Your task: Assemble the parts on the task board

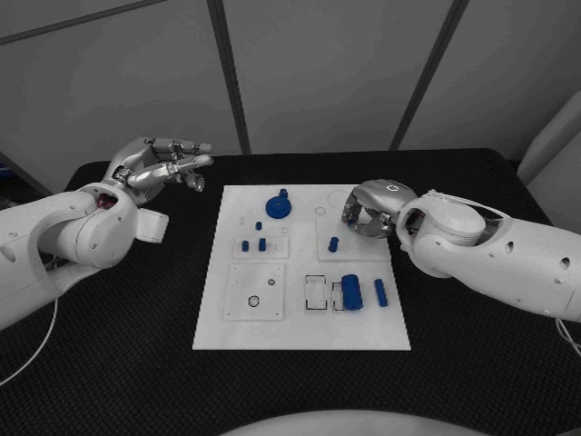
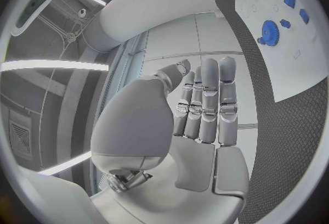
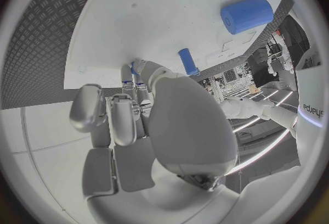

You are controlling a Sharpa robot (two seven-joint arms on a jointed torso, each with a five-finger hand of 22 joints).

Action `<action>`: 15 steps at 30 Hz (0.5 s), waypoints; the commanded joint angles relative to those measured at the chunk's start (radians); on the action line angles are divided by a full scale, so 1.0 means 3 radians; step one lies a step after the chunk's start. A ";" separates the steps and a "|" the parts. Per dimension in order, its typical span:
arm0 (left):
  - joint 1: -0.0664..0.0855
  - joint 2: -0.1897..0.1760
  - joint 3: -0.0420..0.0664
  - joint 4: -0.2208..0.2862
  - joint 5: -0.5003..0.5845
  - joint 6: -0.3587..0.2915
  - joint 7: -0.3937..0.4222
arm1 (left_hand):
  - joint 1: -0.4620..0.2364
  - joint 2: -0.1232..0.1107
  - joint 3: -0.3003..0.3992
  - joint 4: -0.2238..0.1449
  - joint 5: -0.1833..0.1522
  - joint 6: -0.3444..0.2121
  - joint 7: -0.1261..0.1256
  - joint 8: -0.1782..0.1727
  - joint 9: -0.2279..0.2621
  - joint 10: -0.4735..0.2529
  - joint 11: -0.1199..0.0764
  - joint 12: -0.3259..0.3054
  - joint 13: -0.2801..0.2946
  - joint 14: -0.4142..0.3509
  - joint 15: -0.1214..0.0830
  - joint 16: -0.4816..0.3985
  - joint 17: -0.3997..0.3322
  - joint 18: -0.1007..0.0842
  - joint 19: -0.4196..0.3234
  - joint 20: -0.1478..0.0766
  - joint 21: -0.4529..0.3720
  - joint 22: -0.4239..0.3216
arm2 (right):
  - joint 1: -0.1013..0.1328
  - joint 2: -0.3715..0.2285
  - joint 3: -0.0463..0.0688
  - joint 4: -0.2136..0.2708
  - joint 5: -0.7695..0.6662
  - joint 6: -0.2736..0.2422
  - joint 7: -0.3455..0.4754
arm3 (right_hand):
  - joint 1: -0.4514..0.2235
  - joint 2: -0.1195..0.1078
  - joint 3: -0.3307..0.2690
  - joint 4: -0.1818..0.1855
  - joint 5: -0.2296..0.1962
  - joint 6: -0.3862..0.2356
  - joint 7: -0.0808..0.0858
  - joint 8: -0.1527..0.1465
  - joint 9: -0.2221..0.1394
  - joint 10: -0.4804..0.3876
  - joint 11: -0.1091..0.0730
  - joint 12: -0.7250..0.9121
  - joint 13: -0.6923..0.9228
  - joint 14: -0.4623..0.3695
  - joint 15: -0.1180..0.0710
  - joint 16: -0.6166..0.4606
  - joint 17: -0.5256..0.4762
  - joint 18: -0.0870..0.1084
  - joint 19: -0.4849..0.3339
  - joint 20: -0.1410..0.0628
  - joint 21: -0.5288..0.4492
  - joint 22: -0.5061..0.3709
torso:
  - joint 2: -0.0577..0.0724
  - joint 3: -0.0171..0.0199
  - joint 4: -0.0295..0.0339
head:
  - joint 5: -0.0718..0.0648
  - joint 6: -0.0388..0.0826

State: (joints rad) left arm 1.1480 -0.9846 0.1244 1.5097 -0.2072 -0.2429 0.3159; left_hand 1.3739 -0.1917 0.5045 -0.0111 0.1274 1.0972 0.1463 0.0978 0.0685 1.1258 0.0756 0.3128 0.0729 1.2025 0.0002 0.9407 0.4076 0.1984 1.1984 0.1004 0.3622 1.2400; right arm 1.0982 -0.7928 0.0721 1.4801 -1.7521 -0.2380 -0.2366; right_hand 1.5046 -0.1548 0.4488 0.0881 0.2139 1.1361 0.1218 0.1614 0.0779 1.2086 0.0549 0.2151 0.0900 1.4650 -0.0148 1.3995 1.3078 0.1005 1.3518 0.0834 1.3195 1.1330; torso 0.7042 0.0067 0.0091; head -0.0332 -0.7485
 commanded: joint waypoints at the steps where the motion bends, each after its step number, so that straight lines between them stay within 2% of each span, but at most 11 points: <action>1: 0.0003 0.0005 0.0002 -0.0004 0.0020 0.0037 0.0009 | -0.0002 0.0038 -0.0003 -0.0024 -0.0008 0.0013 0.0005 0.0011 -0.0005 -0.0007 0.0016 0.0016 -0.0004 -0.0028 0.0005 -0.0012 -0.0005 -0.0055 -0.0026 0.0004 -0.0012 -0.0005 | -0.0025 0.0000 -0.0020 0.0016 -0.0028 -0.0130 -0.0034 | 0.0003 0.0049 0.0039 -0.0039 -0.0019 0.0032 0.0009 0.0003 0.0002 0.0038 0.0002 -0.0031 0.0010 0.0192 -0.0031 0.0021 0.0040 -0.0034 0.0024 -0.0007 0.0024 0.0017 | 0.0001 0.0004 -0.0001 | -0.0001 -0.0002; 5: 0.0003 0.0007 0.0002 -0.0010 0.0020 0.0039 0.0006 | -0.0002 0.0038 -0.0003 -0.0024 -0.0008 0.0013 0.0005 0.0011 -0.0005 -0.0007 0.0016 0.0016 -0.0004 -0.0028 0.0005 -0.0012 -0.0005 -0.0055 -0.0026 0.0004 -0.0012 -0.0005 | -0.0026 -0.0016 -0.0019 0.0051 -0.0035 -0.0240 -0.0033 | -0.0001 0.0050 0.0062 -0.0069 -0.0023 0.0043 0.0013 -0.0003 0.0003 0.0053 0.0000 -0.0047 0.0012 0.0192 -0.0030 0.0022 0.0037 -0.0036 0.0028 -0.0008 0.0032 0.0028 | 0.0001 0.0000 -0.0002 | -0.0005 0.0001; 15: 0.0002 0.0011 0.0002 -0.0032 0.0020 0.0043 0.0007 | -0.0003 0.0044 -0.0006 -0.0025 -0.0009 0.0008 0.0011 0.0008 -0.0006 -0.0017 0.0021 0.0016 -0.0006 -0.0025 0.0007 -0.0020 -0.0013 -0.0056 -0.0026 0.0005 -0.0019 -0.0011 | -0.0025 -0.0098 -0.0017 0.0194 -0.0039 -0.0374 -0.0025 | -0.0014 0.0042 0.0072 -0.0089 -0.0026 0.0052 0.0015 -0.0008 0.0004 0.0064 0.0002 -0.0060 0.0014 0.0192 -0.0030 0.0022 0.0034 -0.0038 0.0032 -0.0008 0.0041 0.0040 | 0.0000 0.0000 -0.0004 | -0.0010 0.0003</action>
State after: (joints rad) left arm 1.1477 -0.9825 0.1244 1.5002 -0.2061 -0.2408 0.3137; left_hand 1.3725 -0.1904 0.5018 -0.0139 0.1274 1.0971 0.1464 0.0978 0.0677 1.1221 0.0793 0.3128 0.0725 1.2025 0.0002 0.9409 0.4047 0.1985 1.1984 0.1004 0.3622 1.2375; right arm 1.0896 -0.8223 0.0672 1.5283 -1.7581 -0.3105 -0.2500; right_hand 1.5015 -0.1506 0.4696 0.0672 0.2080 1.1427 0.1250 0.1613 0.0786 1.2204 0.0572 0.2027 0.0933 1.4650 -0.0147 1.3994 1.3076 0.1006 1.3532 0.0820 1.3264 1.1439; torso 0.7043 0.0070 0.0086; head -0.0358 -0.7471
